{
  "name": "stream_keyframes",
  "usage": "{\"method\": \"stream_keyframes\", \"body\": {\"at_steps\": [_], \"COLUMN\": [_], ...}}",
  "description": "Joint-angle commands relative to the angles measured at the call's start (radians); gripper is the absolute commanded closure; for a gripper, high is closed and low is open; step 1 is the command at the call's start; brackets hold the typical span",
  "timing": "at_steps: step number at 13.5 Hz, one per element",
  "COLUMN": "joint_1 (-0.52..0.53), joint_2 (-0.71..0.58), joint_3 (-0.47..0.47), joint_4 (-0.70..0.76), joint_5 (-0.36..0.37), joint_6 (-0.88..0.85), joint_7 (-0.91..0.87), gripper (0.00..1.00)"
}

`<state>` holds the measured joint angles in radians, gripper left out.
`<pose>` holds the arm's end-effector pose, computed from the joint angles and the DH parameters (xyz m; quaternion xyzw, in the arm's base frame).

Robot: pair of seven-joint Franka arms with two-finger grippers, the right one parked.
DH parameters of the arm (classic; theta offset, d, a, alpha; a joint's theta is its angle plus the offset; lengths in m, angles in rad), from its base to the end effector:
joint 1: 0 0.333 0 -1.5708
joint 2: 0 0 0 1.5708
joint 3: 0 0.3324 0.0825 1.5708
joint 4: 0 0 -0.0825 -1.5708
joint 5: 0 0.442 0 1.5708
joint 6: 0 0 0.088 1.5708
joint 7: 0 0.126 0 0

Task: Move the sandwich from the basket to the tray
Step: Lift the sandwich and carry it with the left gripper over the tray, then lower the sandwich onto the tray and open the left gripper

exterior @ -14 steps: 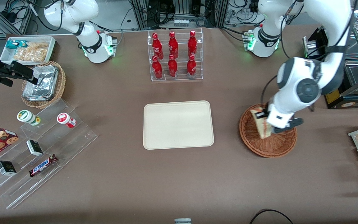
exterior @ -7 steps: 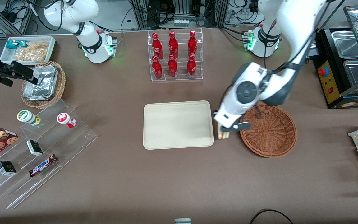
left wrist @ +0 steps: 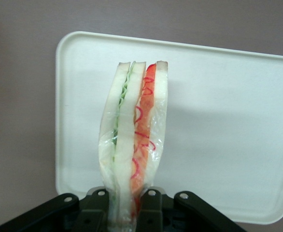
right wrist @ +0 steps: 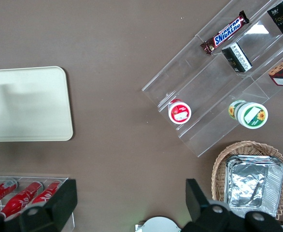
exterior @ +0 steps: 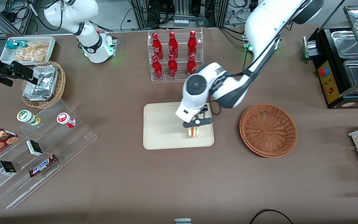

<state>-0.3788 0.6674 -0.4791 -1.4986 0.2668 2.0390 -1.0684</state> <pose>0.5486 -0.5263 0.2699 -0.9959 -0.0824 0.0370 0.0031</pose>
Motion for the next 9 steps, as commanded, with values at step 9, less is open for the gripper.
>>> {"method": "stream_keyframes", "body": {"at_steps": [9], "joint_1": [-0.114], "joint_2": [0.205], "joint_3": [0.005], "joint_4": [0.233], "joint_5": [0.051], "joint_6": [-0.085], "joint_7": [-0.084], "gripper": [0.98]}}
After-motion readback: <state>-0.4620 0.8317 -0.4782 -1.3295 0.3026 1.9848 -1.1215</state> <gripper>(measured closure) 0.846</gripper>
